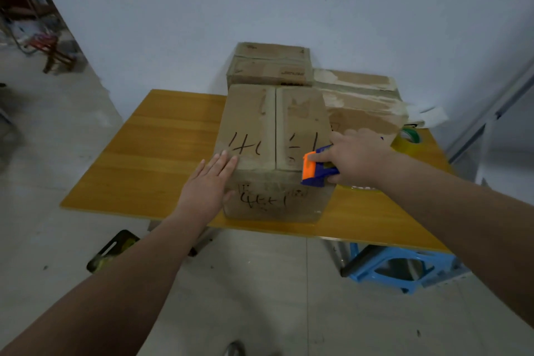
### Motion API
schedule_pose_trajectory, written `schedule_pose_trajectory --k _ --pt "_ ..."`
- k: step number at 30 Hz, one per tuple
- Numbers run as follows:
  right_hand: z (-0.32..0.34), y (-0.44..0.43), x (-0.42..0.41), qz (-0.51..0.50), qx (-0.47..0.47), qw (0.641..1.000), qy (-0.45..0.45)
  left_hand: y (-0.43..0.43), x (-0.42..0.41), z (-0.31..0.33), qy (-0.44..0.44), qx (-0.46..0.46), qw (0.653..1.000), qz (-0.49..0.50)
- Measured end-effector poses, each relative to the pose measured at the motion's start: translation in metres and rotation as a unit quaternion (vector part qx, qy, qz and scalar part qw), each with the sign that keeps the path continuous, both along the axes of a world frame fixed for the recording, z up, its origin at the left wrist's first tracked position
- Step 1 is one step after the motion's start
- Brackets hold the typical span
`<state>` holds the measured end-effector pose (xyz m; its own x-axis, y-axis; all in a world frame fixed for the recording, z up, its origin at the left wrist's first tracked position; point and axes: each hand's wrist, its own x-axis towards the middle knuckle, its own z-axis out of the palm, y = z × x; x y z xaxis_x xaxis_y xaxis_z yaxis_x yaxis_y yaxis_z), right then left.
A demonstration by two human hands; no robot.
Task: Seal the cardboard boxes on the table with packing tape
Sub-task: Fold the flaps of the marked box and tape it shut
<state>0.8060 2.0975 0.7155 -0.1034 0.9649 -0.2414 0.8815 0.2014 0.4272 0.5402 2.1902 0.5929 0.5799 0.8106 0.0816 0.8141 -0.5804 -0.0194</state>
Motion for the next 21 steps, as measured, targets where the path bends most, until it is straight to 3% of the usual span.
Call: schedule_pose_trajectory --k 3,8,11,15,18,21 --pt "-0.003 0.001 0.001 -0.01 -0.002 1.0 0.005 -0.01 0.016 0.005 -0.003 -0.004 0.999 0.038" --pt "-0.005 0.008 0.0 -0.002 0.004 1.0 -0.009 -0.044 0.086 0.005 -0.036 -0.027 0.999 -0.018" --pt "-0.009 0.01 0.005 -0.007 0.001 1.0 0.004 -0.036 0.067 0.003 -0.043 -0.008 0.999 -0.031" --pt "-0.014 0.009 0.012 -0.014 0.004 0.999 0.029 -0.019 0.007 0.002 -0.03 0.016 0.999 0.033" --pt "-0.016 0.007 0.01 -0.017 0.015 0.999 0.033 -0.026 0.023 0.006 -0.008 0.011 0.999 0.033" --pt "-0.015 0.004 0.007 -0.016 0.023 0.999 0.027 -0.035 0.059 0.007 -0.05 -0.019 0.999 0.008"
